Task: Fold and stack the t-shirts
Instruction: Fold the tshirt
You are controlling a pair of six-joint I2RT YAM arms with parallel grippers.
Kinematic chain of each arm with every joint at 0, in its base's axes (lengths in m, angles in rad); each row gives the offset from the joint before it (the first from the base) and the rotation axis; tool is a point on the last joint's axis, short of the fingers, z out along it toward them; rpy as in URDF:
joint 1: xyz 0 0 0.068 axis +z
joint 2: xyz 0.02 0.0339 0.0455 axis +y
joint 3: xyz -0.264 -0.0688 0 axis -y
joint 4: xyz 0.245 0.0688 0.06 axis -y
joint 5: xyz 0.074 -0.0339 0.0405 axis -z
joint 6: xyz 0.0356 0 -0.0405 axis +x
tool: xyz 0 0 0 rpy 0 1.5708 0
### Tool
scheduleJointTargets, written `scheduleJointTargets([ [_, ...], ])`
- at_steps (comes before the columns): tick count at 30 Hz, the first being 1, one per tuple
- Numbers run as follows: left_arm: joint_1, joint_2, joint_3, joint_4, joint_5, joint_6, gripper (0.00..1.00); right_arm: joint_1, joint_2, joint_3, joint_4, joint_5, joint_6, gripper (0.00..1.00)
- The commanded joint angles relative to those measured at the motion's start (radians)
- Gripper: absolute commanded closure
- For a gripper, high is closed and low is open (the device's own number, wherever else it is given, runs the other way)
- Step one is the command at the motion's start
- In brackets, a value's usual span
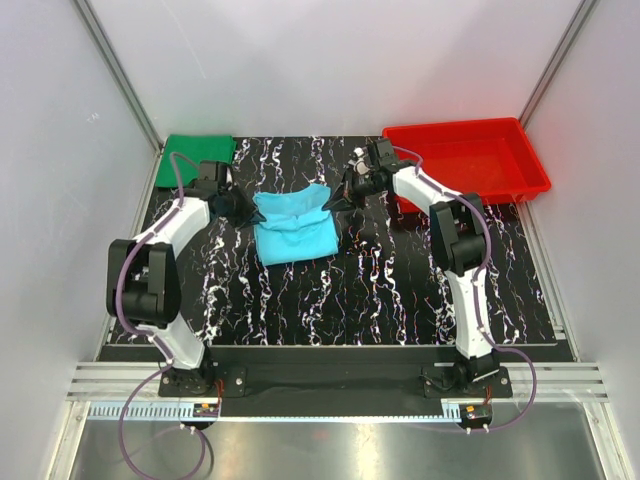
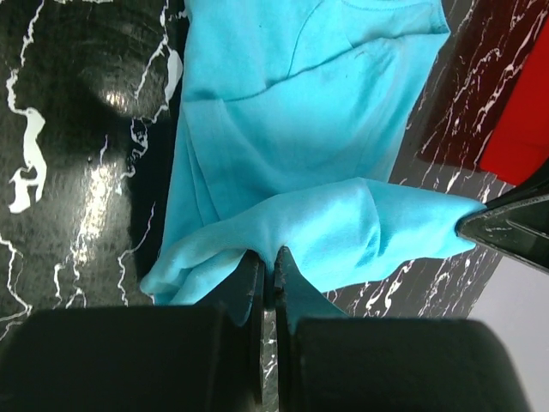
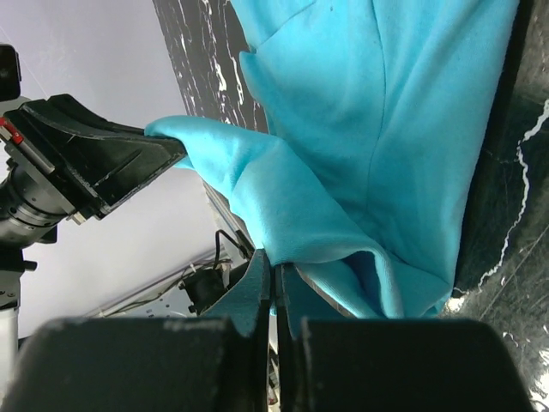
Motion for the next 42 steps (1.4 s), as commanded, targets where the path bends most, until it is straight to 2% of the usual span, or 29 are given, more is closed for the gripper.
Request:
scheduleJointTargets([
  [1, 0.009, 0.024, 0.078, 0.049, 0.031, 0.009, 1.00, -0.004, 0.028, 0.053, 0.031, -0.024, 0.031, 1.00],
  [14, 0.035, 0.107, 0.144, 0.049, 0.045, 0.017, 1.00, -0.012, 0.096, 0.131, -0.001, -0.003, 0.041, 1.00],
  [18, 0.040, 0.133, 0.157, 0.049, 0.050, 0.026, 0.94, -0.017, 0.114, 0.154, -0.018, 0.007, 0.038, 1.00],
  [24, 0.044, 0.174, 0.198, 0.032, 0.041, 0.029, 0.94, -0.017, 0.145, 0.200, -0.044, 0.020, 0.034, 1.00],
  [30, 0.047, 0.245, 0.240, -0.030, -0.007, 0.049, 0.95, -0.014, 0.155, 0.151, -0.054, 0.109, 0.042, 1.00],
  [37, 0.047, 0.289, 0.258, -0.050, -0.059, 0.093, 0.78, -0.003, 0.172, 0.108, -0.050, 0.197, -0.012, 0.99],
  [39, 0.047, 0.280, 0.263, -0.061, -0.082, 0.115, 0.70, -0.001, 0.181, 0.128, -0.065, 0.208, -0.046, 0.98],
  [42, 0.047, 0.219, 0.263, -0.092, -0.152, 0.150, 0.61, 0.002, 0.188, 0.206, -0.175, 0.253, -0.139, 0.83],
])
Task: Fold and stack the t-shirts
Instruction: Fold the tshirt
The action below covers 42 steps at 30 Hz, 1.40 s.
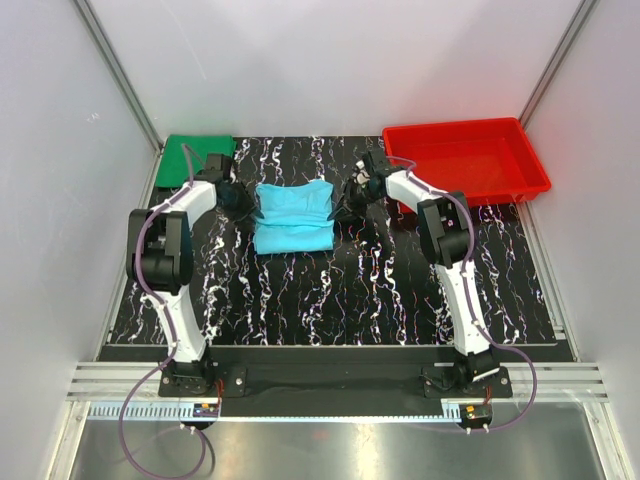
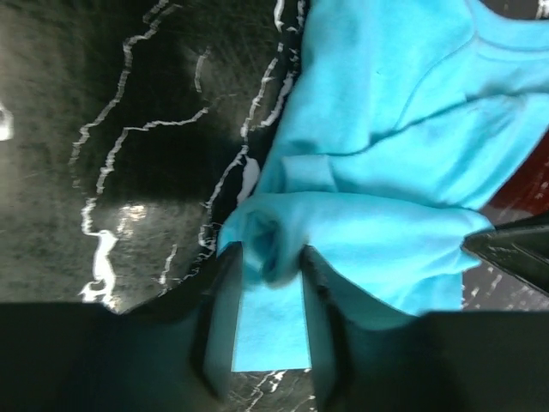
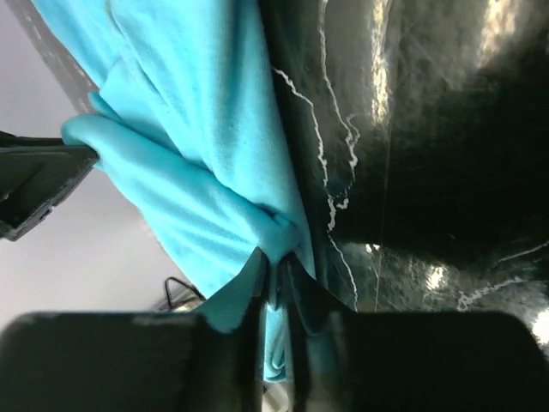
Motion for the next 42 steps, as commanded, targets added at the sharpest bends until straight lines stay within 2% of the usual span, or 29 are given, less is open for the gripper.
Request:
scheduleJointTargets([
  [1, 0.008, -0.093, 0.048, -0.029, -0.104, 0.080, 0.59, 0.007, -0.003, 0.097, -0.141, 0.102, -0.151, 0.79],
  [4, 0.008, -0.179, 0.065, -0.095, -0.147, 0.108, 0.55, 0.007, -0.044, 0.131, -0.220, 0.171, -0.222, 0.70],
  [5, 0.006, -0.229, 0.059, -0.115, -0.152, 0.120, 0.54, 0.009, -0.069, 0.136, -0.232, 0.187, -0.235, 0.62],
  [6, 0.006, -0.255, 0.054, -0.126, -0.155, 0.128, 0.53, 0.007, -0.078, 0.144, -0.243, 0.214, -0.245, 0.58],
  [11, 0.004, -0.436, -0.020, -0.179, -0.132, 0.160, 0.52, 0.013, -0.118, 0.189, -0.237, 0.259, -0.291, 0.51],
  [13, -0.008, -0.487, -0.079, -0.164, -0.055, 0.136, 0.54, 0.021, -0.095, 0.243, -0.223, 0.244, -0.290, 0.50],
  [15, -0.047, -0.547, -0.182, -0.133, -0.002, 0.078, 0.56, 0.039, -0.023, 0.364, -0.231, 0.212, -0.281, 0.49],
  [20, -0.208, -0.697, -0.421, -0.041, -0.008, -0.082, 0.61, 0.067, 0.142, 0.574, -0.213, 0.184, -0.227, 0.50],
  [24, -0.304, -0.795, -0.498, -0.035, -0.043, -0.159, 0.61, 0.078, 0.178, 0.550, -0.092, 0.170, -0.170, 0.52],
  [28, -0.345, -0.896, -0.533, -0.096, -0.083, -0.182, 0.62, 0.098, 0.210, 0.541, -0.071, 0.196, -0.172, 0.54],
  [34, -0.345, -1.004, -0.579, -0.187, -0.113, -0.190, 0.62, 0.131, 0.143, 0.391, -0.068, 0.348, -0.184, 0.55],
  [37, -0.345, -1.024, -0.576, -0.225, -0.112, -0.179, 0.62, 0.133, 0.059, 0.239, -0.071, 0.406, -0.117, 0.55],
  [42, -0.333, -1.036, -0.535, -0.279, -0.141, -0.131, 0.60, 0.139, -0.153, -0.216, 0.059, 0.413, 0.110, 0.53],
])
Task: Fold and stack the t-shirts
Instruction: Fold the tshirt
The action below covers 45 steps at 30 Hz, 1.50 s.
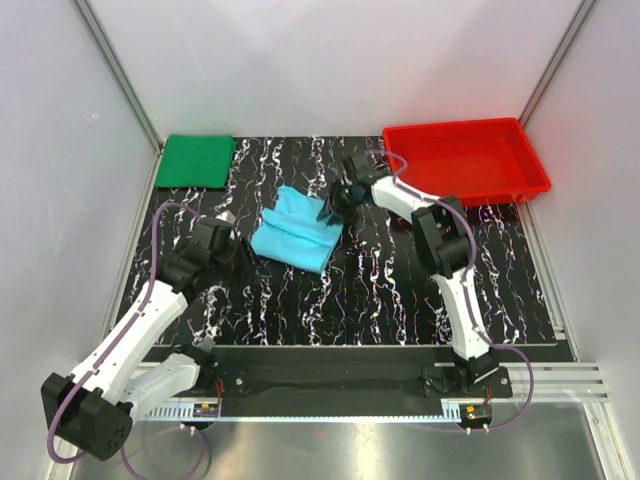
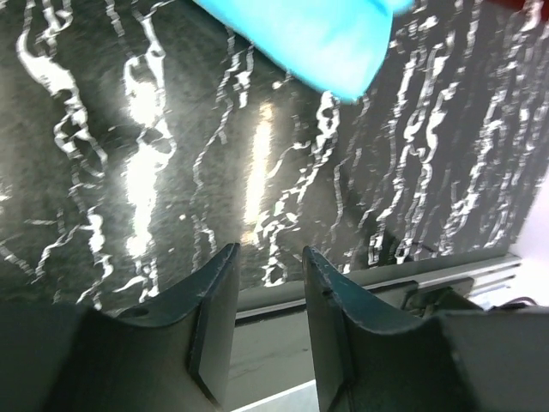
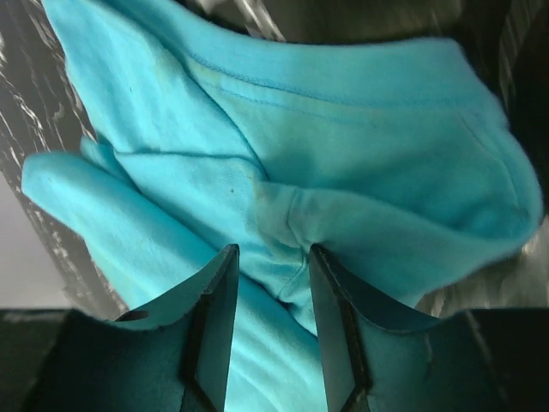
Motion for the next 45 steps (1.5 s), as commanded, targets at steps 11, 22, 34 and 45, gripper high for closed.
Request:
scheduleJointTargets([
  [11, 0.104, 0.083, 0.077, 0.003, 0.180, 0.127, 0.52, 0.240, -0.485, -0.632, 0.133, 0.008, 0.435, 0.48],
  [22, 0.121, 0.356, 0.106, 0.253, 0.249, 0.069, 0.50, 0.199, -0.686, -0.632, -0.062, 0.039, -0.048, 0.27],
  [34, 0.121, 0.663, 0.265, 0.277, 0.170, 0.163, 0.42, 0.027, -0.640, -0.618, -0.076, -0.155, -0.177, 0.22],
  [45, 0.087, 0.760, 0.299, 0.326, 0.187, 0.129, 0.42, -0.042, -0.627, -0.646, -0.030, -0.210, -0.156, 0.22],
])
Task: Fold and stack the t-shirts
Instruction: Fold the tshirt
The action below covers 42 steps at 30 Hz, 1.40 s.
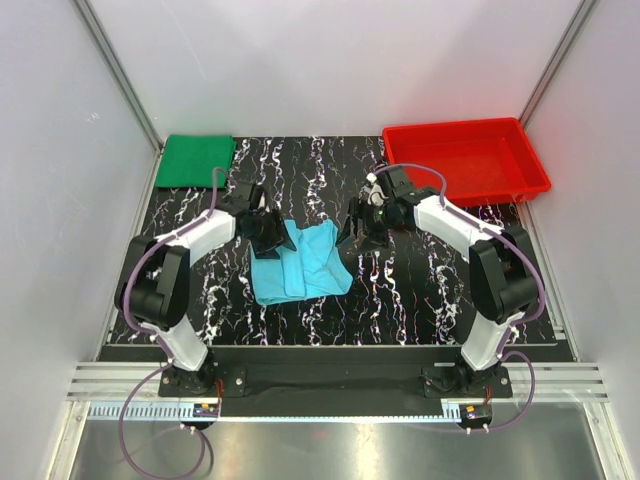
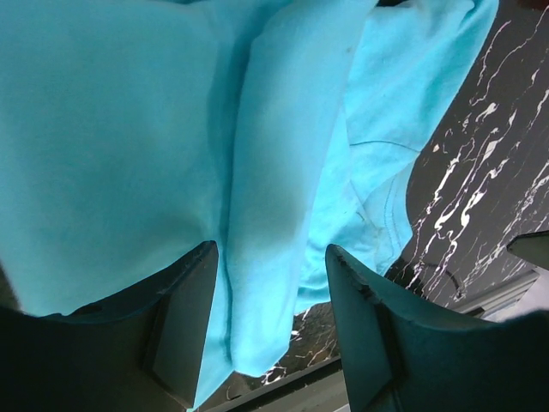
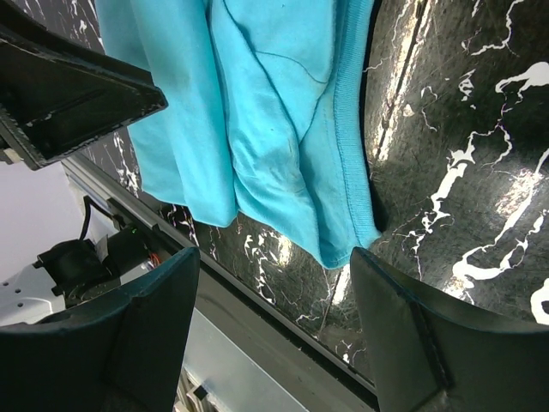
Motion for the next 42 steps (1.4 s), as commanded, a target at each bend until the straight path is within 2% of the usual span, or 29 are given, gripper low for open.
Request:
scheduleJointTargets([
  [1, -0.023, 0.022, 0.053, 0.062, 0.013, -0.015, 0.42, -0.007, 0.004, 0.005, 0.025, -0.042, -0.017, 0.22],
  [18, -0.220, 0.061, 0.200, 0.119, 0.046, -0.142, 0.46, -0.097, -0.010, -0.065, 0.022, -0.005, -0.003, 0.22],
  [25, -0.221, -0.066, 0.211, -0.065, -0.126, -0.056, 0.43, -0.099, 0.044, -0.033, 0.040, -0.054, 0.010, 0.22],
  [29, -0.210, 0.019, 0.284, -0.232, -0.265, -0.056, 0.44, -0.101, 0.072, 0.011, 0.012, -0.030, -0.002, 0.22],
  [34, -0.226, 0.137, 0.399, -0.344, -0.385, -0.088, 0.45, -0.099, 0.098, 0.068, -0.038, 0.051, -0.034, 0.22],
  [42, -0.264, 0.251, 0.519, -0.448, -0.439, -0.128, 0.46, -0.098, 0.153, 0.089, -0.008, 0.012, -0.014, 0.23],
])
